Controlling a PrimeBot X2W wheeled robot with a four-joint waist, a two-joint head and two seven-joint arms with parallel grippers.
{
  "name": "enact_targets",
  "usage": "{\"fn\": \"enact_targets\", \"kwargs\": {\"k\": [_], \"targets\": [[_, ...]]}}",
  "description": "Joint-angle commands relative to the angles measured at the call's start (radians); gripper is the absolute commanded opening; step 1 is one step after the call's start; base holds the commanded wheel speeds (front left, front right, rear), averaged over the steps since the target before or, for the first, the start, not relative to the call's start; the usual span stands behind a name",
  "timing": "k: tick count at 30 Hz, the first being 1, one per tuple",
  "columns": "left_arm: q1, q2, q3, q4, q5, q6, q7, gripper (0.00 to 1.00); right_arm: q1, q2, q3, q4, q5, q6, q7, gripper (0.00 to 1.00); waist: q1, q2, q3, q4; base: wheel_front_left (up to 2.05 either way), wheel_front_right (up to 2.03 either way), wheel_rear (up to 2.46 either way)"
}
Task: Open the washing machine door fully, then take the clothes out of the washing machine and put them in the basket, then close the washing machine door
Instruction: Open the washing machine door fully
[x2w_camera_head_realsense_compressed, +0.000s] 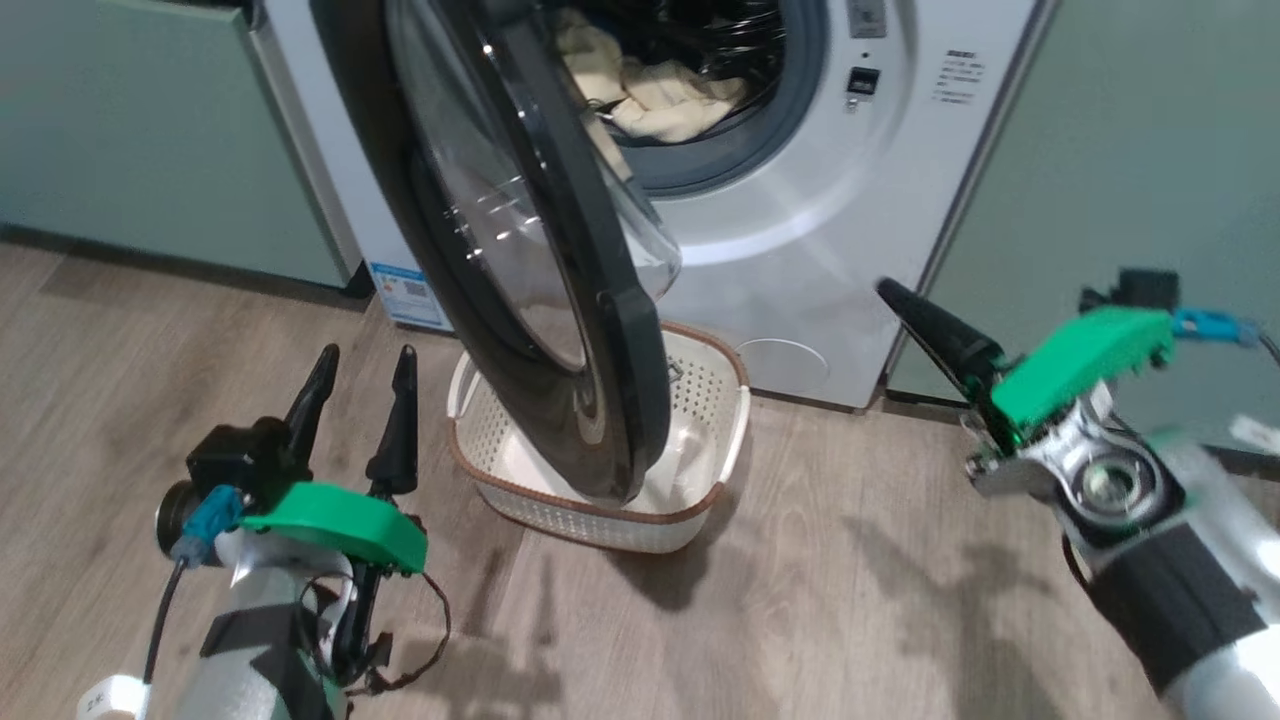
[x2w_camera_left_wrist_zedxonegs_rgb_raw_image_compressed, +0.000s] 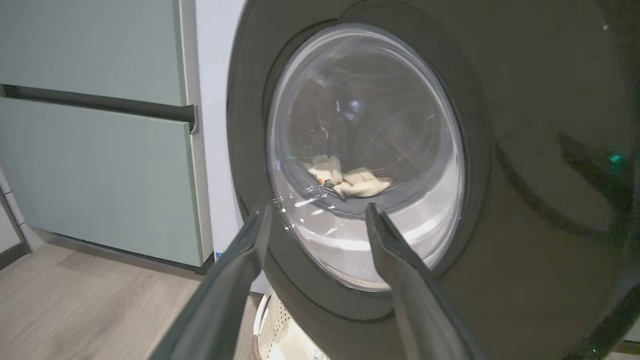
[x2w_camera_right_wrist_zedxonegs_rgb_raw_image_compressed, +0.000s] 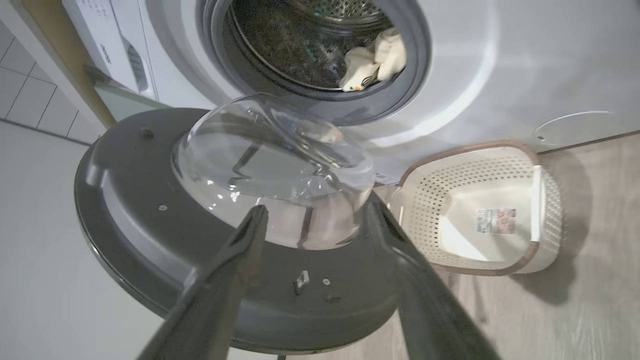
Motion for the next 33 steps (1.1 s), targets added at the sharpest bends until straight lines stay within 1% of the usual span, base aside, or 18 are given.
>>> {"fn": "enact_targets", "kwargs": {"k": [1,9,15,17,19,20,22,25,27,30,33], "targets": [[-0.024,0.025,0.036,-0.030,0.010,-0.002,-0.006,1.00,0.001,-0.011,-0.003,-0.044,-0.022,0.004,-0.031,1.00,0.0001,-0.0001,-0.007,-0.010,0.00,0.00,0.00],[-0.013,0.027,0.051,-0.028,0.010,-0.007,-0.006,1.00,0.105,-0.090,0.020,-0.094,-0.109,0.004,-0.227,1.00,0.0001,-0.0001,-0.022,-0.035,0.00,0.00,0.00],[-0.009,0.028,0.061,-0.024,0.004,-0.008,-0.006,1.00,0.148,-0.158,0.053,-0.101,-0.196,0.004,-0.419,1.00,0.0001,-0.0001,-0.033,-0.046,0.00,0.00,0.00],[-0.006,0.028,0.064,-0.022,0.001,-0.008,-0.006,1.00,0.156,-0.181,0.059,-0.095,-0.236,0.004,-0.457,1.00,0.0001,-0.0001,-0.037,-0.051,0.00,0.00,0.00],[-0.002,0.028,0.069,-0.020,-0.002,-0.009,-0.006,1.00,0.168,-0.192,0.041,-0.085,-0.272,0.004,-0.474,1.00,0.0001,-0.0001,-0.042,-0.056,0.00,0.00,0.00],[-0.002,0.030,0.069,-0.018,-0.005,-0.009,-0.006,1.00,0.172,-0.199,0.027,-0.081,-0.306,0.004,-0.477,1.00,0.0001,-0.0001,-0.044,-0.058,0.00,0.00,0.00],[0.001,0.033,0.071,-0.016,-0.011,-0.009,-0.006,1.00,0.188,-0.197,-0.054,-0.087,-0.406,0.004,-0.479,1.00,0.0001,-0.0001,-0.047,-0.064,0.00,0.00,0.00],[0.002,0.038,0.070,-0.014,-0.020,-0.009,-0.006,1.00,0.245,-0.167,-0.187,-0.119,-0.579,0.004,-0.479,1.00,0.0001,-0.0001,-0.050,-0.068,0.00,0.00,0.00],[0.002,0.040,0.069,-0.011,-0.025,-0.009,-0.006,1.00,0.292,-0.135,-0.277,-0.147,-0.680,0.004,-0.479,1.00,0.0001,-0.0001,-0.051,-0.070,0.00,0.00,0.00],[0.001,0.044,0.067,-0.006,-0.031,-0.009,-0.006,1.00,0.354,-0.097,-0.366,-0.192,-0.844,0.004,-0.479,1.00,0.0001,-0.0001,-0.052,-0.072,0.00,0.00,0.00],[-0.002,0.046,0.064,0.000,-0.035,-0.009,-0.006,1.00,0.408,-0.066,-0.425,-0.232,-0.985,0.004,-0.479,1.00,0.0001,-0.0001,-0.051,-0.072,0.00,0.00,0.00]]}}
